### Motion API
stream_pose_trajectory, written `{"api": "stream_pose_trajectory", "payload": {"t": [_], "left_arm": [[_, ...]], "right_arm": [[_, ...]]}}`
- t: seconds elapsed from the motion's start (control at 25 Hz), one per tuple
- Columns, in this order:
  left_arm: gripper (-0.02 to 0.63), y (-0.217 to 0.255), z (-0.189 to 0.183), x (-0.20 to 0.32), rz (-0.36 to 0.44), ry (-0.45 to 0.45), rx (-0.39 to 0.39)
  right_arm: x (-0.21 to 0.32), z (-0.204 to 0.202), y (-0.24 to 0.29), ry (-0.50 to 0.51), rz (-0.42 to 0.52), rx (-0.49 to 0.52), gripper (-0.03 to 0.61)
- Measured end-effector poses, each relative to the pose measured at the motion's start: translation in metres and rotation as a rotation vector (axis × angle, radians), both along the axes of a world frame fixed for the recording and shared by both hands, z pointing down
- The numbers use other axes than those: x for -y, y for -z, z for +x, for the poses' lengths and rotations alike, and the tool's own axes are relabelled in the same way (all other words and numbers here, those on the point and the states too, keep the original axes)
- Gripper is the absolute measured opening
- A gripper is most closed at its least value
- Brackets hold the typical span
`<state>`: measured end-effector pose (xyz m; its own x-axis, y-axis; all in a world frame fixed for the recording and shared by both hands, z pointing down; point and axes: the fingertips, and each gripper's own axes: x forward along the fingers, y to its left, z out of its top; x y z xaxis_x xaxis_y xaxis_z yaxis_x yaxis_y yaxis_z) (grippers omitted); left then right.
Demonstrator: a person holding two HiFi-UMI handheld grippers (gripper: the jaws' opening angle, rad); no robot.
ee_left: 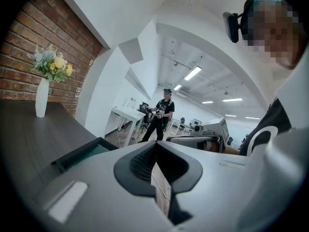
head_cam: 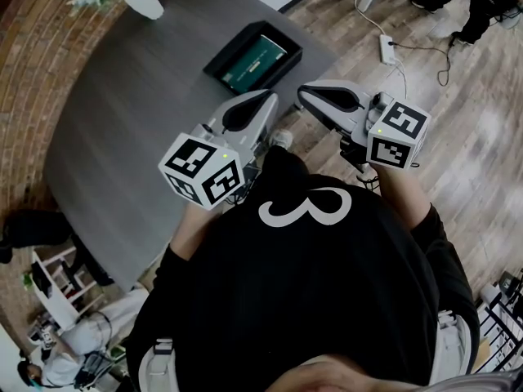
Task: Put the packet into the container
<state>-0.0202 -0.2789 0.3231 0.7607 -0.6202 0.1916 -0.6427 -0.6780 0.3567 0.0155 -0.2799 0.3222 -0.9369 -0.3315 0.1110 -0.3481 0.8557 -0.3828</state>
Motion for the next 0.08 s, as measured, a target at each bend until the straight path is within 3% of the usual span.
{"api": "stream_pose_trajectory", "payload": {"t": [0.08], "left_arm": [[0.012, 0.0022, 0.0027, 0.0018, 0.006, -0.002, 0.001]], "right_arm": [[0.0014, 0.0026, 0.0012, -0.002, 0.002, 0.003, 0.000]]}}
